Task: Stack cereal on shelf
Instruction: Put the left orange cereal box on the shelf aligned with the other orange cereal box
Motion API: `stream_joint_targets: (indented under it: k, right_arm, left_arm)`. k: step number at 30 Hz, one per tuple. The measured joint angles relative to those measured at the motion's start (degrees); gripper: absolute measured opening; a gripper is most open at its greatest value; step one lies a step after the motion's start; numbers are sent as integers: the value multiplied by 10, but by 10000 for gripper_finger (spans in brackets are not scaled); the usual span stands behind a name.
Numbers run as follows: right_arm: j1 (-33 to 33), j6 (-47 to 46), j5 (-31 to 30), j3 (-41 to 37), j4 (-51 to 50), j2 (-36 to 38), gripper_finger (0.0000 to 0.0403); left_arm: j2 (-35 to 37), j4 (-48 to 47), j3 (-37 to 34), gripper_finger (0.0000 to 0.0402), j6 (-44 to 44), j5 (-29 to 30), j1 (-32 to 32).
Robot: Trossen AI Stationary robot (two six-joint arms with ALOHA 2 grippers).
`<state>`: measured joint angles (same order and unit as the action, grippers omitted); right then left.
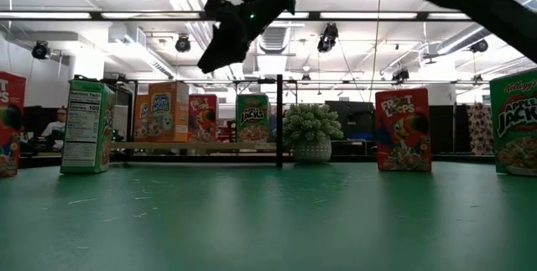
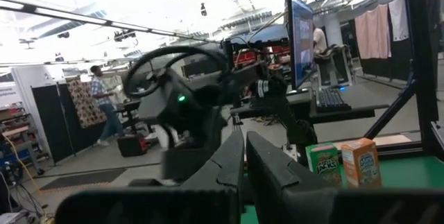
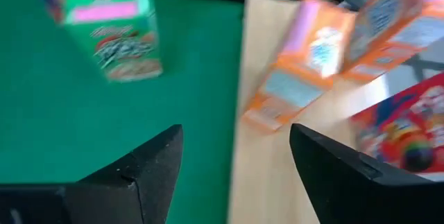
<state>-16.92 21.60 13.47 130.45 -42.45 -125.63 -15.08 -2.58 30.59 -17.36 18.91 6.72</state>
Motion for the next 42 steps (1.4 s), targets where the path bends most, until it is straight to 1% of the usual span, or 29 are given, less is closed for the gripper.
stream_joint_targets:
  k: [4,7,15,18,20,22,24,27,32,35,38,42]
  right_arm:
    - [22,2,0,-75,0,37,240]
    - [43,-10,0,-157,34,75,234]
    - [89,-22,0,-423,252,208,235]
    - [92,-23,0,-503,328,256,235]
    - [92,-27,0,-549,374,285,235]
    - [90,-30,0,-590,412,311,235]
    - [90,-30,0,-626,444,336,235]
    - [90,-27,0,-672,493,367,235]
    - [89,-9,0,-742,562,411,235]
    - [84,1,0,-775,594,434,235]
    - [74,5,0,-800,613,457,235]
    - [59,5,0,-824,629,482,235]
  left_arm:
    - [-14,2,0,1,3,0,0]
    - [-31,5,0,1,5,0,0]
    - [-97,32,0,1,45,0,0]
    - [-127,31,7,1,62,0,0]
    - [-151,31,22,1,67,4,-1]
    - [-176,11,46,1,68,17,-1]
    - [-199,-39,81,1,63,35,-2]
    - [-239,-141,152,1,63,60,-9]
    - [-314,-298,271,1,80,65,-38]
    - [-359,-388,331,1,80,65,-60]
    - [-406,-487,381,1,80,44,-87]
    - [-471,-607,432,1,64,-24,-133]
